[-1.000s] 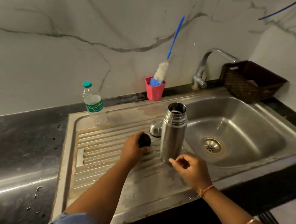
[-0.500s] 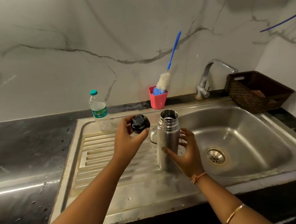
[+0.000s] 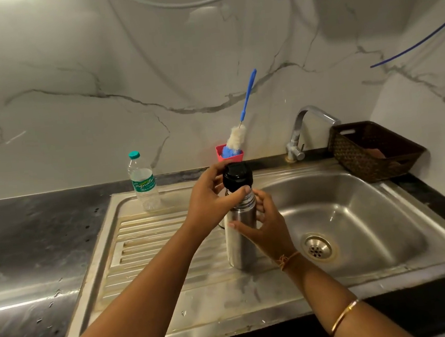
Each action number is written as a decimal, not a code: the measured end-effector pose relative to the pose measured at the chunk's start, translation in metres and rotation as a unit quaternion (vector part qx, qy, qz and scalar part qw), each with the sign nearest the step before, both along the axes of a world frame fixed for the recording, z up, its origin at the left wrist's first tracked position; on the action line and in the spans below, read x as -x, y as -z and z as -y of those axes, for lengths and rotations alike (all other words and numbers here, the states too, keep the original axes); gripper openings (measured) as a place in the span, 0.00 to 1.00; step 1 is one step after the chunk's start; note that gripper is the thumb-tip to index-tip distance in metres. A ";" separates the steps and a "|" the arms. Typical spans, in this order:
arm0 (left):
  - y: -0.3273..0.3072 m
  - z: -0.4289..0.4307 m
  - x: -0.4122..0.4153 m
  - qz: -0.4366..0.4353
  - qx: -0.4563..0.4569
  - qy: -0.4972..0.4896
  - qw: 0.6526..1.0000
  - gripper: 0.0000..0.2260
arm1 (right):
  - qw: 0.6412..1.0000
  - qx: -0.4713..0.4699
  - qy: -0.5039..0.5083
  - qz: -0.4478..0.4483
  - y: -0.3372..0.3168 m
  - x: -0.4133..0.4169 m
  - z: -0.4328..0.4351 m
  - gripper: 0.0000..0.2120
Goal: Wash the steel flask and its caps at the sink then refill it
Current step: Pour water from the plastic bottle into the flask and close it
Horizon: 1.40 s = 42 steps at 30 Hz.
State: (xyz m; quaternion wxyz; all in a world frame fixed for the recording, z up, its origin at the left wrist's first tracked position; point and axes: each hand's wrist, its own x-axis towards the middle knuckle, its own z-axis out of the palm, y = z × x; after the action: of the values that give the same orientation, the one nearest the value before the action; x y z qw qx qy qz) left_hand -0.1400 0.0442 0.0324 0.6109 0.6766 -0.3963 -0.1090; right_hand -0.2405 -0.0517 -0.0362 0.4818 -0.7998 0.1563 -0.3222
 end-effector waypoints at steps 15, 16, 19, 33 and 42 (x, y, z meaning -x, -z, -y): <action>0.040 -0.003 -0.006 -0.091 -0.087 0.095 0.987 0.40 | 0.994 0.014 -0.097 -0.051 -0.053 0.002 0.016 0.35; 0.045 -0.003 -0.006 -0.081 -0.104 0.090 0.987 0.38 | 0.993 0.021 -0.098 -0.061 -0.053 0.001 0.019 0.35; 0.054 -0.001 -0.003 -0.056 -0.123 0.057 0.989 0.30 | 0.994 0.019 -0.080 -0.068 -0.053 -0.001 0.021 0.34; 0.061 0.000 -0.006 -0.090 -0.104 0.054 0.989 0.27 | 0.997 -0.053 -0.051 -0.040 -0.069 0.000 0.020 0.33; 0.062 0.000 -0.007 -0.098 -0.099 0.061 0.988 0.28 | 0.986 -0.077 -0.130 -0.075 -0.074 0.001 0.024 0.35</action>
State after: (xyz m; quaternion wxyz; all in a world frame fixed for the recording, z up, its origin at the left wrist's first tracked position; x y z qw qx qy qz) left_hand -0.1327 0.0444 -0.0298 0.5688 0.6947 -0.3620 -0.2506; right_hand -0.2412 -0.0756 0.0379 0.5669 -0.7954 0.1111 -0.1832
